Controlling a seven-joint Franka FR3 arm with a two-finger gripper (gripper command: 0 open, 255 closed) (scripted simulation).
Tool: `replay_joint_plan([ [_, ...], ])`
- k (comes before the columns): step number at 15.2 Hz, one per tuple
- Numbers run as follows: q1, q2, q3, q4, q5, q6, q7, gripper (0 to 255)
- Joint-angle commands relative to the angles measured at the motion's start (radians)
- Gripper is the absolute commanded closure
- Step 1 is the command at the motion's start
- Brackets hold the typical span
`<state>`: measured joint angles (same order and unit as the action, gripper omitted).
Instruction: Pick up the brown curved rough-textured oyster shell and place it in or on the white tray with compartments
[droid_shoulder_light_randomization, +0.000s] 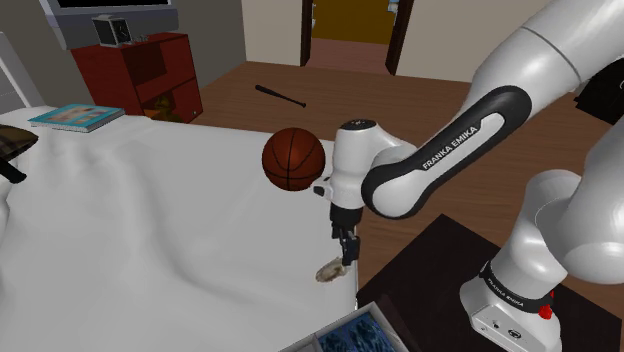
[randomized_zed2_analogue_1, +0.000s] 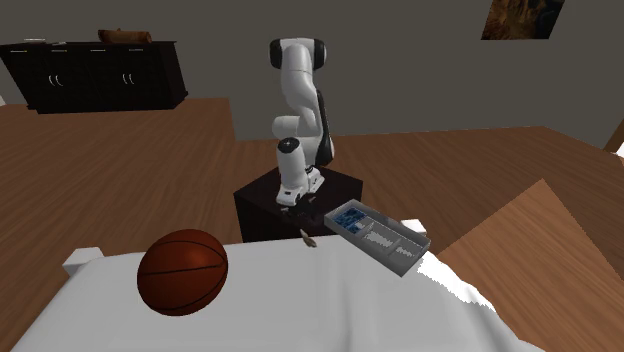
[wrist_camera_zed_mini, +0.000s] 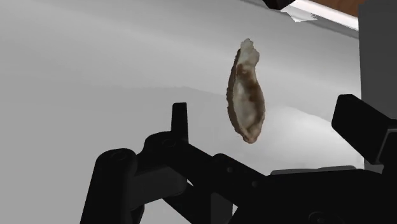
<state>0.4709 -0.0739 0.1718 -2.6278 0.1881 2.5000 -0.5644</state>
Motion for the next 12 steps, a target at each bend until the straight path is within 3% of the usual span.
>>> replay_joint_plan([
  [1, 0.02, 0.058, 0.016, 0.001, 0.001, 0.046, -0.046, 0],
  [12, 0.04, 0.208, 0.032, -0.005, -0.006, 0.196, -0.065, 0],
])
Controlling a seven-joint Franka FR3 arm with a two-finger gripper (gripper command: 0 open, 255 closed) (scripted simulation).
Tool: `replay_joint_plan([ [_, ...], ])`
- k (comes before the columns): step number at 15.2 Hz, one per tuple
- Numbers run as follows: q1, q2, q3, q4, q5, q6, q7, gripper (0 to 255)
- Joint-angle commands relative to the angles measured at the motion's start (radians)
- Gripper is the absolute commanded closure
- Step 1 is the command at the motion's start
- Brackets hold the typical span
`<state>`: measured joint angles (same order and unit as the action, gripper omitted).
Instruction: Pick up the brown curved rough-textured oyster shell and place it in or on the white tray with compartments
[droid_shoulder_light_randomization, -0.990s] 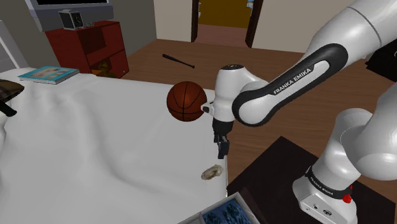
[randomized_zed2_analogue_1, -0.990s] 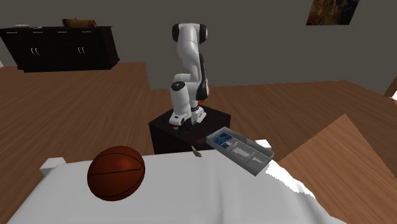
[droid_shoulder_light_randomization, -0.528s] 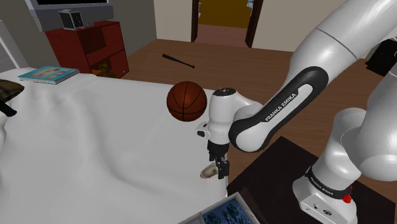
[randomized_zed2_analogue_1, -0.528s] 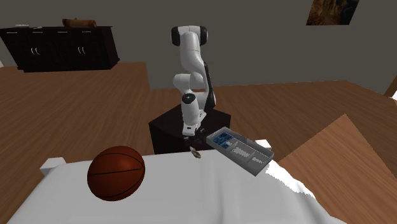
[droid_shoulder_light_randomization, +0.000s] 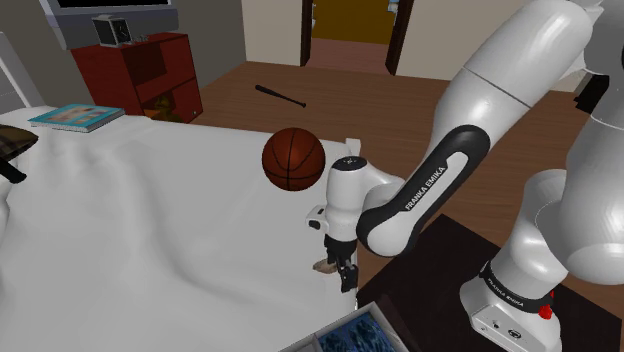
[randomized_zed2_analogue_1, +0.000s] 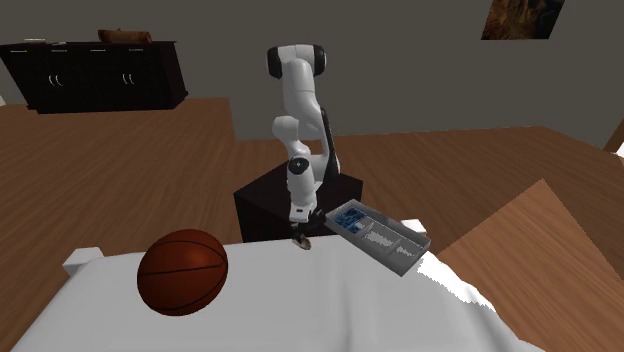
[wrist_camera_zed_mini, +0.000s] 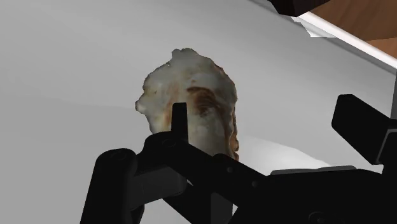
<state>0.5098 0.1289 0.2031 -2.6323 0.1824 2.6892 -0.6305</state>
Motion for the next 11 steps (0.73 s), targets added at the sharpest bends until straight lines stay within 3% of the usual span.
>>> replay_joint_plan([
  [1, 0.001, 0.006, 0.001, -0.001, 0.0, 0.007, 0.001, 0],
  [6, 0.001, 0.006, 0.001, -0.001, 0.0, 0.007, 0.001, 0],
  [7, 0.001, 0.006, 0.001, -0.001, 0.0, 0.007, 0.001, 255],
  [11, 0.002, -0.007, 0.002, -0.003, 0.001, -0.004, 0.003, 255],
])
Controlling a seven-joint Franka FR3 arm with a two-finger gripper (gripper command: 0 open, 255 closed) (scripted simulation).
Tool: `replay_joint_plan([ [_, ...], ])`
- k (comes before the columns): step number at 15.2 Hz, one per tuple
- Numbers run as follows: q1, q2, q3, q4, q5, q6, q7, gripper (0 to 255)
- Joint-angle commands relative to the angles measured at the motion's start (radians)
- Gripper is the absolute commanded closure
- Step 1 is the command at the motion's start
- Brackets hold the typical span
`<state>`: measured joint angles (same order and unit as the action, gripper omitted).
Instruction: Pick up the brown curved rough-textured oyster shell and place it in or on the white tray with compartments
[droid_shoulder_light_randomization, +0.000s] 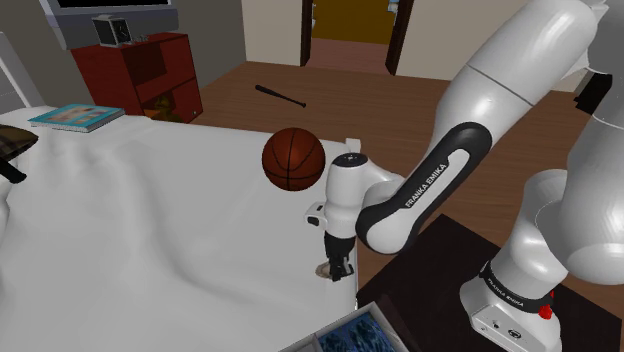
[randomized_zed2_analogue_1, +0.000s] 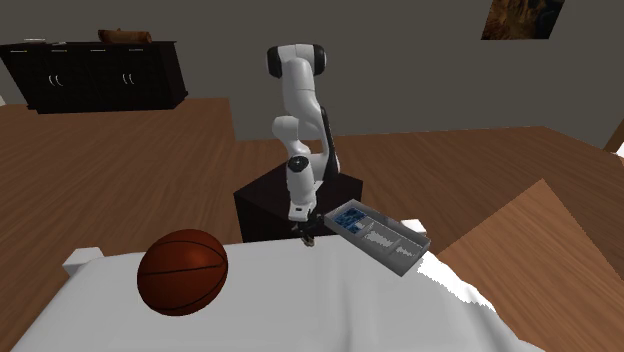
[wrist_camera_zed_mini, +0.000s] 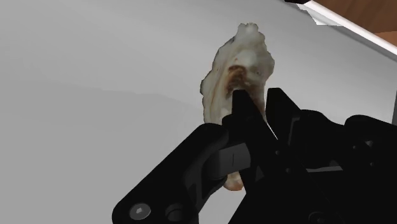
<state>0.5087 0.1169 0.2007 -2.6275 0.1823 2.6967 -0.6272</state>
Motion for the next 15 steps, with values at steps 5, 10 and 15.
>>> replay_joint_plan([
  [5, 0.003, 0.018, 0.003, -0.005, 0.0, -0.001, -0.002, 255],
  [10, 0.0, -0.063, 0.005, -0.008, 0.008, -0.078, -0.002, 255],
  [15, -0.001, -0.139, 0.005, -0.005, 0.012, -0.158, 0.0, 255],
])
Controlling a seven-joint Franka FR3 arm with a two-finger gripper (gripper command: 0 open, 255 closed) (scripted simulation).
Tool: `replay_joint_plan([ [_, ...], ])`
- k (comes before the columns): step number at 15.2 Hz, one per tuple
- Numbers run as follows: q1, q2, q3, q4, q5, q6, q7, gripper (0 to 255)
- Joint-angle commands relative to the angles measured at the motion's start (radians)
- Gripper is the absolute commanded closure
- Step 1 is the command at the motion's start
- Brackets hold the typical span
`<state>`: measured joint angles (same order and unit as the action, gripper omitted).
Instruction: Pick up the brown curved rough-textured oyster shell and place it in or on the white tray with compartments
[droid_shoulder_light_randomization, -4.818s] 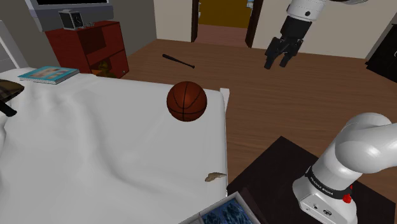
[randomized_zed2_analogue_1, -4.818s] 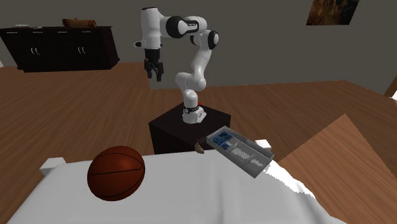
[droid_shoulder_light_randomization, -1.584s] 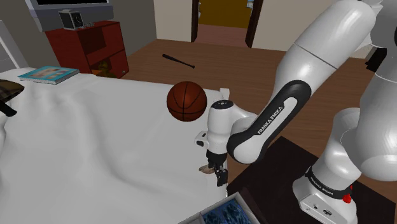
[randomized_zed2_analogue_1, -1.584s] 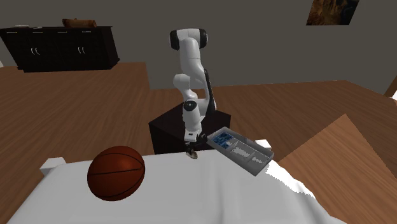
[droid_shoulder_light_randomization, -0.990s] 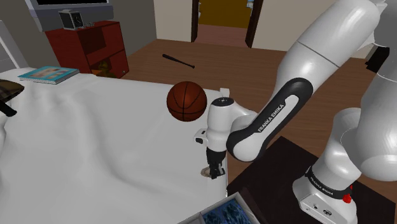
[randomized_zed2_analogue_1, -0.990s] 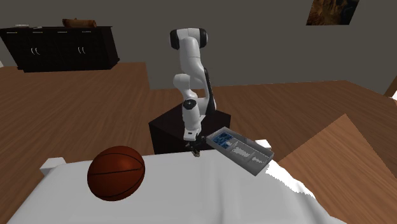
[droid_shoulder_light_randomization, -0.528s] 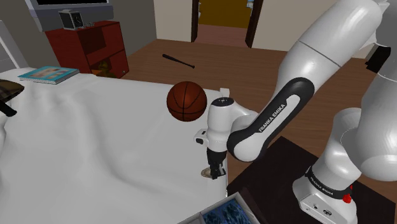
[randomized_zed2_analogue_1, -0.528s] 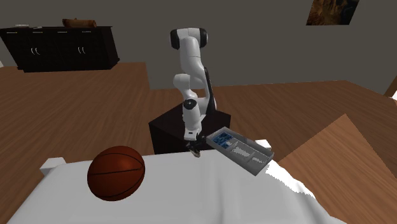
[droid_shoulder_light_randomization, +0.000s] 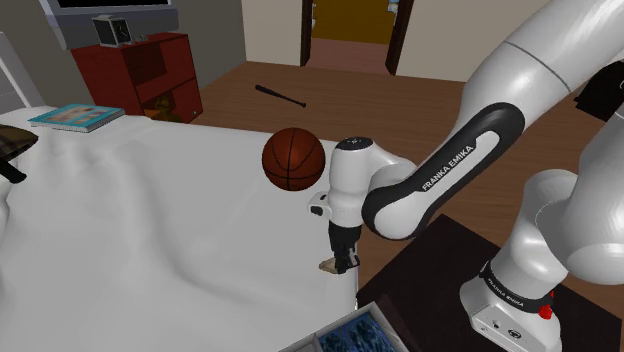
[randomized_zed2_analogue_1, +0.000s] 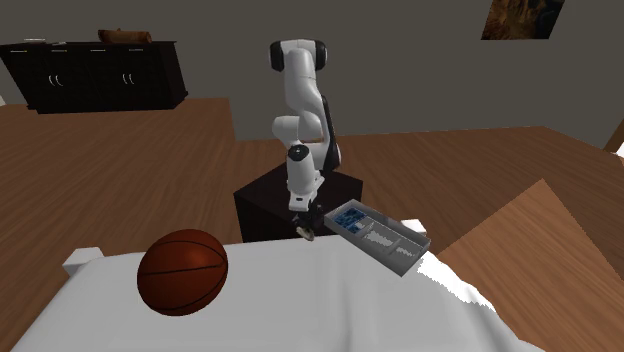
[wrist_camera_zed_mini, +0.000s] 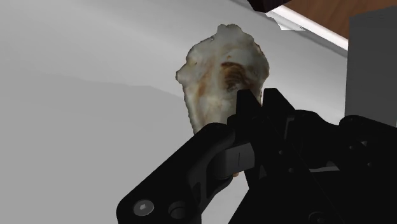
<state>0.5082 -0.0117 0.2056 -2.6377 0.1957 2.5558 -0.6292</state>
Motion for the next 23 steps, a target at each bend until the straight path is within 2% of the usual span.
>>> replay_joint_plan([
  [1, 0.0, -0.025, 0.0, 0.007, 0.0, -0.033, 0.003, 255],
  [13, -0.001, -0.177, -0.008, 0.044, 0.001, -0.221, 0.012, 255],
  [23, 0.128, -0.104, 0.163, 0.11, 0.037, -0.179, 0.284, 255],
])
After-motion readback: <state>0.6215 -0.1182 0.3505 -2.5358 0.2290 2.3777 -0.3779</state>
